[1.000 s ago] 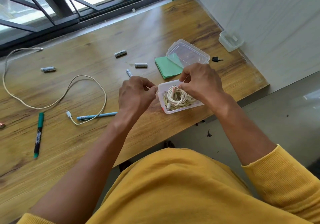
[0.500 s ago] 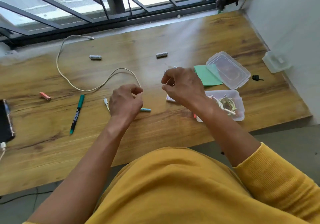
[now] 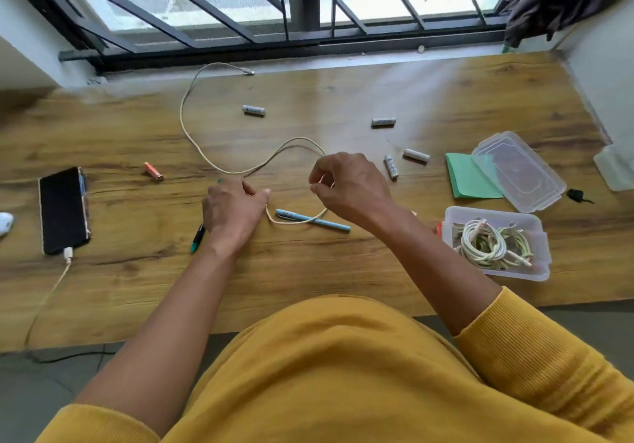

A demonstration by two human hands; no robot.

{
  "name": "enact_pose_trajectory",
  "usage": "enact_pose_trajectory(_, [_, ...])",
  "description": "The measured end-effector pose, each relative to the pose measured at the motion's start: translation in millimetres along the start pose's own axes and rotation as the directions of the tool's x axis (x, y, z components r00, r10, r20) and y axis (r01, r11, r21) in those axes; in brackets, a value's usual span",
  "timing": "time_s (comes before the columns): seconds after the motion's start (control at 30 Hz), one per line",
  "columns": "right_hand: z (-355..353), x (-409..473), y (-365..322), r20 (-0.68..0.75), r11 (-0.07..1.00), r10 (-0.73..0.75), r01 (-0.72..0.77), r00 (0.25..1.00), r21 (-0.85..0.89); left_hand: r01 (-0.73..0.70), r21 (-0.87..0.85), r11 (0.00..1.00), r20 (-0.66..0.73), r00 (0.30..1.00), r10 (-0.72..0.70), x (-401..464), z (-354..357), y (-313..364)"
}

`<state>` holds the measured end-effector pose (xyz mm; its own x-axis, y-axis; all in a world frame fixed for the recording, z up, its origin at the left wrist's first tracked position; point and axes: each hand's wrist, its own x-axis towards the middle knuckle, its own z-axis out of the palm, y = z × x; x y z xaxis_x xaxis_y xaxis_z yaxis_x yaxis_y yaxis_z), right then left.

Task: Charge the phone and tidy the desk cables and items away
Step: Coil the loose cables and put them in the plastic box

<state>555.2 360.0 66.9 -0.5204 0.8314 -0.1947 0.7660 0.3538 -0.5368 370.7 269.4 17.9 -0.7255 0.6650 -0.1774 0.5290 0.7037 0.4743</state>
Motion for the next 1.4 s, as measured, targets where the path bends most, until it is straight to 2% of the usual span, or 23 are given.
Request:
enact_pose_trajectory(0.2, [5.2, 8.0, -9.5, 0.024, 1.0, 0.022, -0.022, 0.999, 0.005, -0.011, 0.021, 1.0, 0.056, 0.998, 0.01, 12.2, 2.0, 2.5])
enact_pose_trajectory(0.33, [9.2, 11.5, -15.7, 0.05, 0.999, 0.045, -0.046, 0.998, 0.014, 0.034, -0.037, 0.999, 0.116, 0.993, -0.029, 17.7, 1.2, 0.6])
enact_pose_trajectory(0.43, [12.0, 12.1, -18.3, 0.066, 0.998, 0.042, -0.045, 0.997, 0.038, 0.078, -0.228, 0.971, 0.19, 0.981, -0.034, 19.7, -5.4, 0.7])
enact_pose_trajectory(0.53, [14.1, 13.0, -22.4, 0.127, 0.998, 0.029, -0.036, 0.991, 0.053, 0.131, -0.514, 0.848, 0.262, 0.965, 0.01, 16.1, -17.8, 13.5])
enact_pose_trajectory(0.63, [14.3, 13.1, -30.5, 0.171, 0.997, -0.027, 0.015, 0.985, 0.075, 0.082, -0.624, 0.777, 0.248, 0.964, 0.098, 8.5, -31.1, 35.3])
enact_pose_trajectory(0.73, [9.0, 15.9, -36.2, 0.135, 0.964, -0.039, 0.002, 0.99, 0.267, -0.033, -0.653, 0.757, 0.156, 0.972, 0.177, -0.2, -39.9, 50.7])
enact_pose_trajectory(0.83, [-3.8, 18.3, -38.7, 0.152, 0.828, -0.004, -0.082, 0.988, 0.554, -0.124, -0.692, 0.711, 0.061, 0.972, 0.228, 0.5, -40.7, 53.1])
enact_pose_trajectory(0.9, [-15.9, 18.6, -38.8, 0.146, 0.73, -0.022, -0.085, 0.989, 0.679, -0.095, -0.729, 0.678, 0.113, 0.96, 0.257, 3.9, -33.9, 50.5])
enact_pose_trajectory(1.0, [-35.1, 18.1, -40.9, 0.075, 0.567, -0.068, -0.023, 0.995, 0.823, -0.111, -0.683, 0.722, 0.272, 0.879, 0.392, 0.4, -21.0, 45.1])
enact_pose_trajectory(1.07, [-46.8, 18.1, -42.5, 0.05, 0.466, -0.078, -0.008, 0.996, 0.885, -0.222, -0.672, 0.707, 0.319, 0.774, 0.546, -10.3, -15.0, 43.8])
enact_pose_trajectory(1.13, [-57.6, 16.3, -44.1, 0.055, 0.402, -0.068, -0.023, 0.996, 0.916, -0.32, -0.659, 0.681, 0.316, 0.704, 0.637, -19.5, -9.2, 48.1])
enact_pose_trajectory(1.23, [-68.2, 11.6, -46.2, 0.077, 0.385, -0.088, -0.038, 0.993, 0.922, -0.391, -0.69, 0.609, 0.258, 0.654, 0.711, -23.8, -9.0, 60.9])
enact_pose_trajectory(1.3, [-71.4, 10.2, -45.3, 0.084, 0.353, -0.142, -0.029, 0.986, 0.935, -0.392, -0.74, 0.546, 0.245, 0.599, 0.762, -24.3, -16.2, 68.8])
enact_pose_trajectory(1.4, [-78.1, 9.1, -39.9, 0.139, 0.288, -0.25, -0.064, 0.958, 0.956, -0.273, -0.827, 0.492, 0.293, 0.537, 0.791, -17.1, -28.8, 69.3])
